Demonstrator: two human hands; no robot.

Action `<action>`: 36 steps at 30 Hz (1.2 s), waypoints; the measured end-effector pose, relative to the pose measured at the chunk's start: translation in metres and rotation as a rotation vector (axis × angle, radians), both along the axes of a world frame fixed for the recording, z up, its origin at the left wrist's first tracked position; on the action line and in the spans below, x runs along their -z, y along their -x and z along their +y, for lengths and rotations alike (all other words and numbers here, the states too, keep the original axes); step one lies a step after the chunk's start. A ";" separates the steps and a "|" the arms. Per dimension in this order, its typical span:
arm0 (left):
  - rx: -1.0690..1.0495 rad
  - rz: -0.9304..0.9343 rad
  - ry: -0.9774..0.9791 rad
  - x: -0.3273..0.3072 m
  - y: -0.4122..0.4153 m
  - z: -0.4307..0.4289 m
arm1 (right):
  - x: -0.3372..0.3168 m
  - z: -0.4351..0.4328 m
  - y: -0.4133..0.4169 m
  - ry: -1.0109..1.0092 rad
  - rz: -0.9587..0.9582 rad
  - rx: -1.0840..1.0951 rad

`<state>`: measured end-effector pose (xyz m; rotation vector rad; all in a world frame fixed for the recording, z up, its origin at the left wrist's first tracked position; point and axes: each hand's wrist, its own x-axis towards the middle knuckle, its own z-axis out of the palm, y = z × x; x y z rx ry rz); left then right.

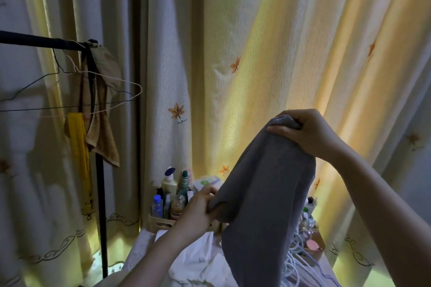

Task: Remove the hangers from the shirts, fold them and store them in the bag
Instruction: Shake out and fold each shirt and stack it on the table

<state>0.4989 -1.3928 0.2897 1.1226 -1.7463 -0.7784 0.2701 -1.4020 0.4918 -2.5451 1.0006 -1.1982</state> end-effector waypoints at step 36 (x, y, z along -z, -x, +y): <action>0.355 0.727 -0.668 0.001 -0.040 0.025 | 0.036 -0.004 0.002 -0.164 -0.247 0.298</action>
